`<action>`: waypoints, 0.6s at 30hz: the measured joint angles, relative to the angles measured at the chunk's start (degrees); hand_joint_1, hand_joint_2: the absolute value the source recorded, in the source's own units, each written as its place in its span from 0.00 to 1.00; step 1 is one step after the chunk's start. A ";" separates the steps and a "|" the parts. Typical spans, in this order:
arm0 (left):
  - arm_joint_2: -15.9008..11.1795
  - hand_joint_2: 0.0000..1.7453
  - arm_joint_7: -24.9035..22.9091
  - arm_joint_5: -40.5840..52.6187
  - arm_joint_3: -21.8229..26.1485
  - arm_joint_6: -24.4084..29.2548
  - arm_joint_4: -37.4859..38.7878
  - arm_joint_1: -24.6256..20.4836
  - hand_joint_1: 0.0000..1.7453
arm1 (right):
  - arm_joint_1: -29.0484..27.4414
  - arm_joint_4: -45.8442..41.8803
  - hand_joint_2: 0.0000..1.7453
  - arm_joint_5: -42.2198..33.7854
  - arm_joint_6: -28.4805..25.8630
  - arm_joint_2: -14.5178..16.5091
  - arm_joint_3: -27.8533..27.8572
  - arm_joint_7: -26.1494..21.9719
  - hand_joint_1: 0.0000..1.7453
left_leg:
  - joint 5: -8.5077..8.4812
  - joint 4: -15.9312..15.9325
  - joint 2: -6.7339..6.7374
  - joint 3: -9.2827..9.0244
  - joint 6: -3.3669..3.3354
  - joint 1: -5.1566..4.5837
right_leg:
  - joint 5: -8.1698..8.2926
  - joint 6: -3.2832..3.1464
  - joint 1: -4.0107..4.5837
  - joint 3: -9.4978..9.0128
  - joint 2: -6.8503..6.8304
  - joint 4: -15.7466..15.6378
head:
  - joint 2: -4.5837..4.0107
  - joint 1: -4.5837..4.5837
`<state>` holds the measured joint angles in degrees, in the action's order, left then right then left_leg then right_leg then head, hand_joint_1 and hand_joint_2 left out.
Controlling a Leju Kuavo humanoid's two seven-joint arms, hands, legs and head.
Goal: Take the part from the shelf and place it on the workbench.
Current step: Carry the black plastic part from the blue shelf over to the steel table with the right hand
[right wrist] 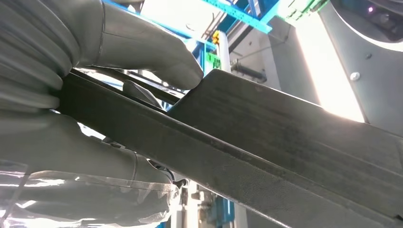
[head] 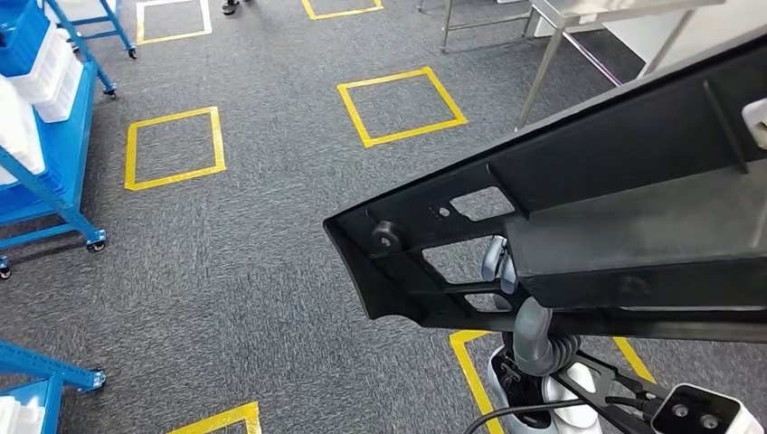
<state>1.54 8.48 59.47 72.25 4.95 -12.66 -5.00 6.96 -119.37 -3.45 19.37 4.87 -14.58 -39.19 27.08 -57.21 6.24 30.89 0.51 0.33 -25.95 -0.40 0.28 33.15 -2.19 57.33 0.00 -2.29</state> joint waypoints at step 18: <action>0.49 1.00 -0.07 0.14 0.31 0.13 0.01 0.41 0.00 | -0.91 1.45 1.00 -0.53 -2.33 -0.37 -0.85 -0.02 1.00 | -0.86 -0.57 -7.74 1.44 -0.85 1.16 | -2.35 1.84 -0.84 2.75 5.70 4.89 | 0.00 0.01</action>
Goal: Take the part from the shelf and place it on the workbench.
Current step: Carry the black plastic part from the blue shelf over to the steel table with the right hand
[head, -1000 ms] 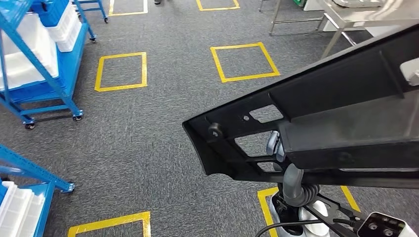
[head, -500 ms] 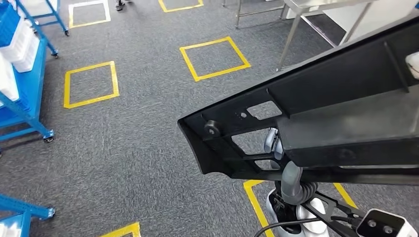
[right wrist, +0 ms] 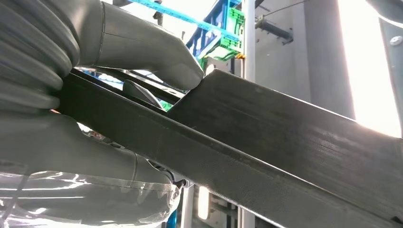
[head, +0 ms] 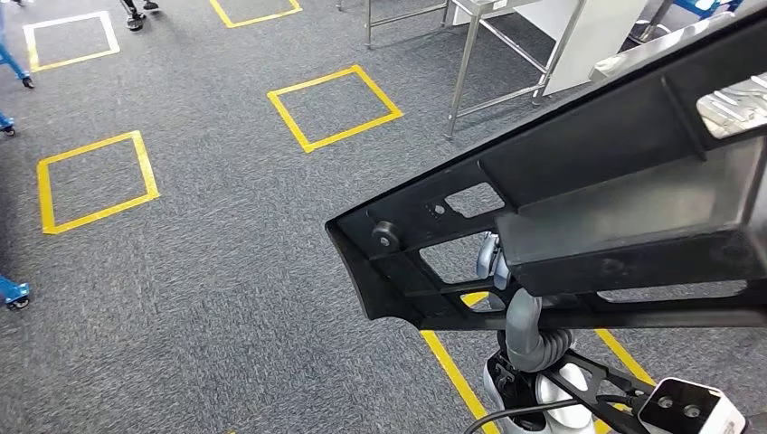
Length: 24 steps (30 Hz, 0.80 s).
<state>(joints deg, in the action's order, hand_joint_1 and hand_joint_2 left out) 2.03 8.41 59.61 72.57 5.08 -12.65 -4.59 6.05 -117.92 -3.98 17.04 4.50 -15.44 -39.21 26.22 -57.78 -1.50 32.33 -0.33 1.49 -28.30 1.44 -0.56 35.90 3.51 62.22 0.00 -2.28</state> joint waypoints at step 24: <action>0.09 1.00 0.89 0.19 0.29 -0.93 0.02 0.28 0.00 | -1.31 0.50 1.00 -1.84 0.69 -0.42 0.26 0.02 1.00 | 0.65 -2.56 -1.41 0.80 2.10 -0.08 | 2.48 -2.10 0.31 -3.03 1.86 -4.56 | 0.00 0.00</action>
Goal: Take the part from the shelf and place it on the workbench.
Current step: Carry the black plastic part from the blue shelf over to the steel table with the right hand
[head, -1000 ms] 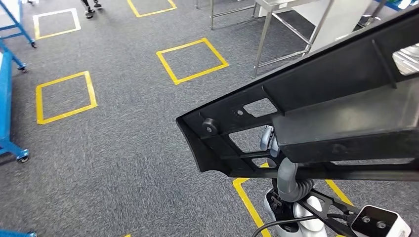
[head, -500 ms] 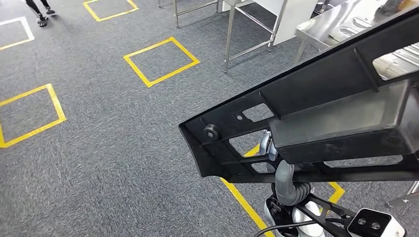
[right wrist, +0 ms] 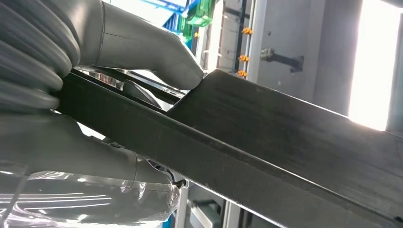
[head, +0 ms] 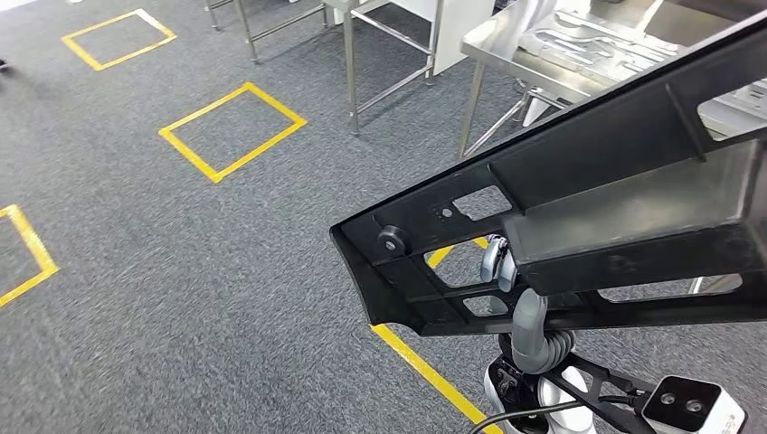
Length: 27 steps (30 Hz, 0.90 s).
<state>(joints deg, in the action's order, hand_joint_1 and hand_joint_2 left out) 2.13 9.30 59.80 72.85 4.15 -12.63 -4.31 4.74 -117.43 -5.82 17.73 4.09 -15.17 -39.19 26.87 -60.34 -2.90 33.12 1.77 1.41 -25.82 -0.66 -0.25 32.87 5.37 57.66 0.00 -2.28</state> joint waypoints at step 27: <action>0.49 1.00 0.45 -0.16 0.08 0.10 0.00 -0.52 0.00 | -0.27 2.60 1.00 -0.82 1.22 0.83 1.74 -0.02 1.00 | 5.05 -4.85 5.01 0.73 0.21 -0.41 | 0.71 -0.58 -0.01 0.46 -5.06 -0.78 | 0.00 0.00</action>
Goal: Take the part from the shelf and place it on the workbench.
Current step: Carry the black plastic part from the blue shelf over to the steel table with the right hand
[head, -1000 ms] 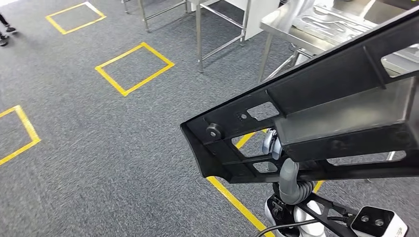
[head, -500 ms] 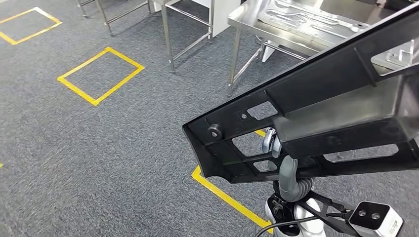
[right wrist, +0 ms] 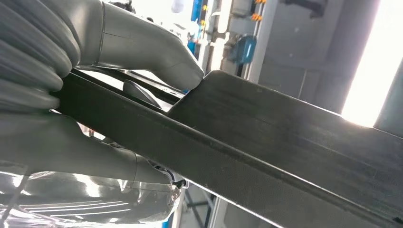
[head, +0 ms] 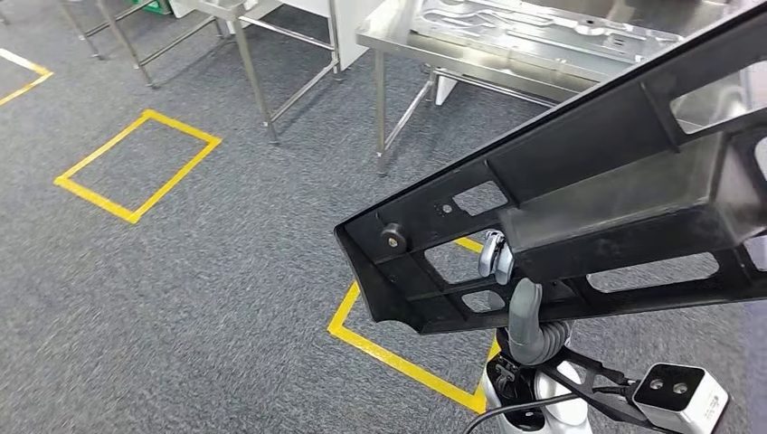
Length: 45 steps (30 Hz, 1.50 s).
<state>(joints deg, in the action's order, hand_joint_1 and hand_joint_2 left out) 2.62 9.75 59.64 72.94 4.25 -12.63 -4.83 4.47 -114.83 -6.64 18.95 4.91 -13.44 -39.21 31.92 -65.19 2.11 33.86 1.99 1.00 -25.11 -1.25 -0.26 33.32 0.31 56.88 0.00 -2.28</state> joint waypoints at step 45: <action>-0.03 1.00 2.13 -1.82 1.53 -2.95 -0.02 -0.24 0.00 | 2.51 2.81 1.00 1.96 -2.01 0.97 0.23 -0.01 1.00 | -5.04 8.07 -1.96 -2.54 -3.34 0.03 | -6.62 3.16 -0.18 6.73 0.53 14.50 | 0.00 0.03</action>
<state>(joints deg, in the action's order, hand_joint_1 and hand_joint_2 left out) 2.58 11.88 57.82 74.47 1.29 -12.66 -5.07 6.97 -112.02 -4.69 16.94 5.88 -13.20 -39.21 26.89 -57.12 0.15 31.32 -1.36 1.03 -31.73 1.92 -0.44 40.05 0.84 71.38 0.00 -2.25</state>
